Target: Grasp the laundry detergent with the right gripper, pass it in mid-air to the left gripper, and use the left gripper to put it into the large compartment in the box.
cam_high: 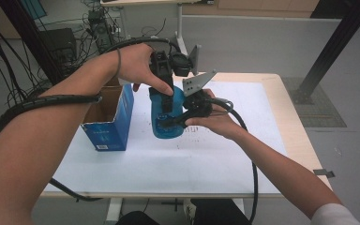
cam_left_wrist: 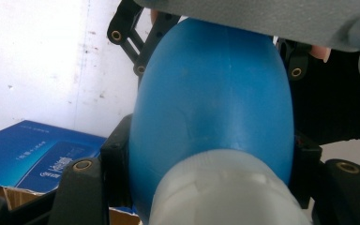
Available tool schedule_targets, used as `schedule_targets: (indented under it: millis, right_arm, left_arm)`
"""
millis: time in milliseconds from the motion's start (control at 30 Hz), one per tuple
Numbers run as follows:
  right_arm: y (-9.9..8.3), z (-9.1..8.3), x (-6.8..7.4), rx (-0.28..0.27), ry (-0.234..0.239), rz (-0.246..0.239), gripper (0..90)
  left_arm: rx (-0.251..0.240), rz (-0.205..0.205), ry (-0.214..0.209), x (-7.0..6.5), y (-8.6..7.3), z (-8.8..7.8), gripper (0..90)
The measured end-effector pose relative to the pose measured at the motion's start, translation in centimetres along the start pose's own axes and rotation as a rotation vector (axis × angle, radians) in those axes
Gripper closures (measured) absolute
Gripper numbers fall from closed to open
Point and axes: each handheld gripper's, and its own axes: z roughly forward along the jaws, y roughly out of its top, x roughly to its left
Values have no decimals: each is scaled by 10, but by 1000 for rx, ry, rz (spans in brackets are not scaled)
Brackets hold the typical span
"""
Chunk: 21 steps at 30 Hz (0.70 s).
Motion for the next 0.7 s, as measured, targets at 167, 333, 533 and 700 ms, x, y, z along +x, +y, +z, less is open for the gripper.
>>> schedule_targets:
  millis: [167, 333, 533, 700]
  right_arm:
    - [0, 0, 0, -4, -7, 0, 405]
    - [-1, 0, 0, -7, -2, 6, 353]
    - [-5, -5, 0, 33, -49, 29, 234]
    - [-7, -19, 1, 53, -91, 68, 186]
  left_arm:
    - [-4, -6, 2, 0, -2, -1, 373]
    - [-15, -10, 8, 0, -4, -2, 374]
    - [-12, -32, 18, 2, -8, -6, 373]
    - [-7, -70, 29, 7, -12, -8, 373]
